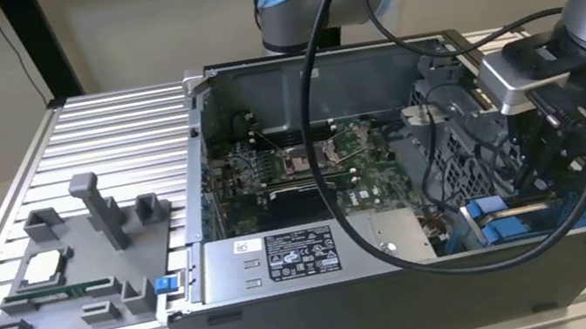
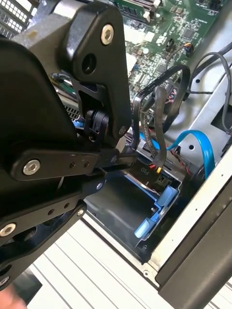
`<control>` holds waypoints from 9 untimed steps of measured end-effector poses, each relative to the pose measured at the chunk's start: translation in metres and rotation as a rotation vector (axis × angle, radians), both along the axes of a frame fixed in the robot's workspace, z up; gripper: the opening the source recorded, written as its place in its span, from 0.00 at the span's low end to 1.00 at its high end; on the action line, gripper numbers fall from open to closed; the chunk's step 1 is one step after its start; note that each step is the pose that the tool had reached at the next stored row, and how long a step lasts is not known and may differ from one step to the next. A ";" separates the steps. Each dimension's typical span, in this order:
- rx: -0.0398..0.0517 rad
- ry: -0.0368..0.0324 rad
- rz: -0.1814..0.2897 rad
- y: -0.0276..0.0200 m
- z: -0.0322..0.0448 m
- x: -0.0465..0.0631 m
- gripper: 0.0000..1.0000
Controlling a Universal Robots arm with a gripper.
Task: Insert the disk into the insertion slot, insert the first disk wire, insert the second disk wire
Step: 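Insert the second disk wire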
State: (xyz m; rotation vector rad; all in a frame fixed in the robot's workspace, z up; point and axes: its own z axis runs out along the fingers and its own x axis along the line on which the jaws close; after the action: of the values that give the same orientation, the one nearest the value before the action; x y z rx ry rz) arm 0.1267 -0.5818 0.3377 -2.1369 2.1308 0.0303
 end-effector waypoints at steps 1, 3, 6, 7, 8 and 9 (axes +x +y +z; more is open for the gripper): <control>0.0000 0.0000 -0.001 0.0000 0.0000 0.000 0.00; 0.0000 0.0001 -0.004 0.0000 0.0000 0.000 0.00; 0.0000 0.0002 -0.012 0.0000 0.0000 0.000 0.00; 0.0000 0.0003 -0.016 0.0000 0.0000 0.000 0.00; 0.0001 0.0004 -0.020 0.0000 0.0000 0.000 0.00; 0.0000 0.0005 -0.025 0.0000 0.0001 0.000 0.00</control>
State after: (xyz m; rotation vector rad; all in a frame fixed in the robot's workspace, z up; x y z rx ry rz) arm 0.1267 -0.5818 0.3378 -2.1103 2.1573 0.0286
